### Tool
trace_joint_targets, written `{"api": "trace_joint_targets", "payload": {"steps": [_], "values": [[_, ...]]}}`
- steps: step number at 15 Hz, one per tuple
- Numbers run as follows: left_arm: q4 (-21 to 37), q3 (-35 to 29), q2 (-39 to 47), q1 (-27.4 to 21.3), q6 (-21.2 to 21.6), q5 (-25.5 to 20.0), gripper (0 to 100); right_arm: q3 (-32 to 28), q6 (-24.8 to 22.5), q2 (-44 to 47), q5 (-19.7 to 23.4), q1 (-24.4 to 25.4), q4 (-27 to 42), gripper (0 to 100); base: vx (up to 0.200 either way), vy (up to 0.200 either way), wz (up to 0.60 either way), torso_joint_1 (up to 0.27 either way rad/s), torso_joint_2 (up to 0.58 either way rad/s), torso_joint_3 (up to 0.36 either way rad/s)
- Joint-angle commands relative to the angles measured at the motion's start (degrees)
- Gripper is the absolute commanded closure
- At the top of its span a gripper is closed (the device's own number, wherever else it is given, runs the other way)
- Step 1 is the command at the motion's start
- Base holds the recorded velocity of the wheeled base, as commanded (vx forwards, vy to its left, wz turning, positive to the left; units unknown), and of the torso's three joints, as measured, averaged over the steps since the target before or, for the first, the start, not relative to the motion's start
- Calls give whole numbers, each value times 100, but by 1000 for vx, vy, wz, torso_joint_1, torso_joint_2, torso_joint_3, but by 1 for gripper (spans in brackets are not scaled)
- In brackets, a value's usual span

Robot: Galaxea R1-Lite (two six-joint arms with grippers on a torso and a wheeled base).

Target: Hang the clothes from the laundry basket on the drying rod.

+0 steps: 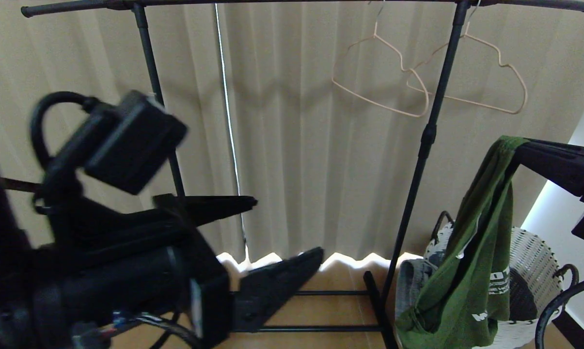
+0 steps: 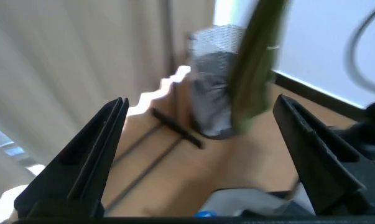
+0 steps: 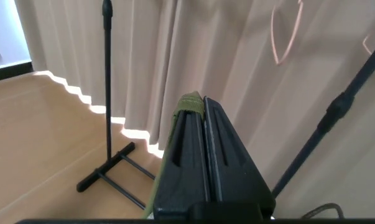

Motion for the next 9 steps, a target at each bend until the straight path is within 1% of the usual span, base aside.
{"api": "trace_joint_targets", "payload": {"steps": [1, 2, 3, 5, 7, 8, 9], "values": [[-91, -615, 1215, -518, -162, 158, 0, -48, -4, 18, 2, 26, -1, 100, 0, 0, 0, 0, 0, 0], [-100, -721, 1373, -544, -198, 167, 0, -39, -4, 35, 2, 26, -1, 100, 0, 0, 0, 0, 0, 0], [-241, -967, 1839, -659, -452, 176, 0, -57, -4, 35, 19, 149, -10, 100, 0, 0, 0, 0, 0, 0], [-504, -1072, 2234, -764, -760, 193, 0, -57, 5, 27, 19, 351, -19, 100, 0, 0, 0, 0, 0, 0], [-768, -1099, 2630, -799, -830, 281, 0, -65, -4, 27, 19, 395, -36, 100, 0, 0, 0, 0, 0, 0], [-768, -1099, 2630, -799, -830, 281, 0, -65, -4, 27, 19, 395, -36, 100, 0, 0, 0, 0, 0, 0], [-926, -1213, 2999, -799, -830, 316, 0, -57, -4, 0, 19, 395, -36, 100, 0, 0, 0, 0, 0, 0]]}}
